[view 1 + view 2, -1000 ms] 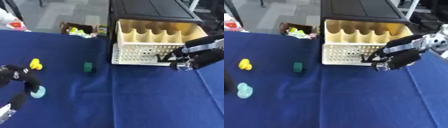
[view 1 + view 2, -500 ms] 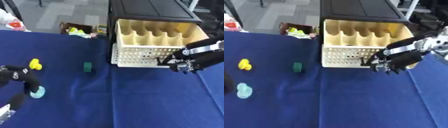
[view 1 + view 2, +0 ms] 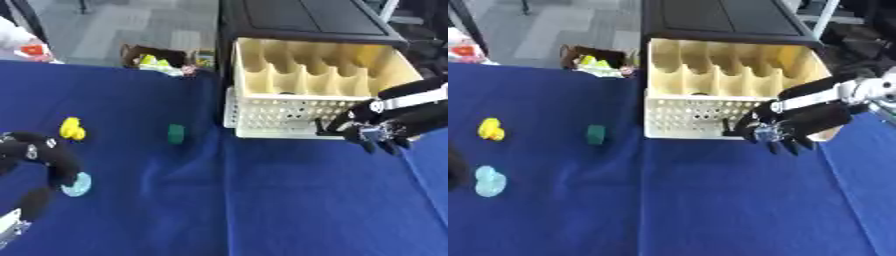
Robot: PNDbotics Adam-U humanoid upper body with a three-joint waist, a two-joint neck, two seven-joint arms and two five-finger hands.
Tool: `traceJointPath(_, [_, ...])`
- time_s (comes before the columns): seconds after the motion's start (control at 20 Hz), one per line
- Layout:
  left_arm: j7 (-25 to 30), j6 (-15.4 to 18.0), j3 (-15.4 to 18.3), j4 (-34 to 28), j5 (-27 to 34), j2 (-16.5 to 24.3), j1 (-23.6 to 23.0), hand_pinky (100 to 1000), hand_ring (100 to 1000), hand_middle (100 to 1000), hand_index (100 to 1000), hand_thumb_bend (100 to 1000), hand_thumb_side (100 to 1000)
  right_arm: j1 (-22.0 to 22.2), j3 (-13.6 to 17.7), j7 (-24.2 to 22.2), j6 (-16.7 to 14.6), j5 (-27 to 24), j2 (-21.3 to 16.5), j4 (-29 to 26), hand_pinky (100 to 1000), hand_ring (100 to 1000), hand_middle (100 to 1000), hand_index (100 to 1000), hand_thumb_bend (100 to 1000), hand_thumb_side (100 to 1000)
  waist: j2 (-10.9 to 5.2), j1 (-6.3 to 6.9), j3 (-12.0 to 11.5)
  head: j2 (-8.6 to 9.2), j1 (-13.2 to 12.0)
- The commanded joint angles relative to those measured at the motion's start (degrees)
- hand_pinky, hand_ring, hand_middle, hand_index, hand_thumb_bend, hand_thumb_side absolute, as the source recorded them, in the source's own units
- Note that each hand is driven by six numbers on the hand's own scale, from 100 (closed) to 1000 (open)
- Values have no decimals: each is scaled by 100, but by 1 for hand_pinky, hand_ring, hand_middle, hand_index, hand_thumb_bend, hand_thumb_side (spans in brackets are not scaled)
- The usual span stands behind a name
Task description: Pick up objects from table and place into drawer.
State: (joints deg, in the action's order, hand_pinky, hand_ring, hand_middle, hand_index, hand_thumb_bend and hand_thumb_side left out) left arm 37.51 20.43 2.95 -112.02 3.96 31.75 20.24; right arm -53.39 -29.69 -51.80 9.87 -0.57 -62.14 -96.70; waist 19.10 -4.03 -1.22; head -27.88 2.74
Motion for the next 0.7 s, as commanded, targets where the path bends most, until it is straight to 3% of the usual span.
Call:
traceJointPath(0.05, [13,20,27,-62,-12,115,75,384,519,533,732,100,557,-43,32,-17,89,-113,-147,-64,272,399,472,977,100,1000,-94,25,-18,54,29])
traceJointPath(0.25, [22,30,25,-60,-23,116,74,385,519,534,732,100,560,-59,-4,-17,307,-370,-128,-17,266,396,466,973,100,1000,-83,26,-31,56,31])
traceJointPath(0.7, [48,46,23,-59,-25,119,84,385,520,535,732,100,556,-30,152,-17,454,-424,-176,-136,268,391,460,964,100,1000,-72,29,-19,59,27])
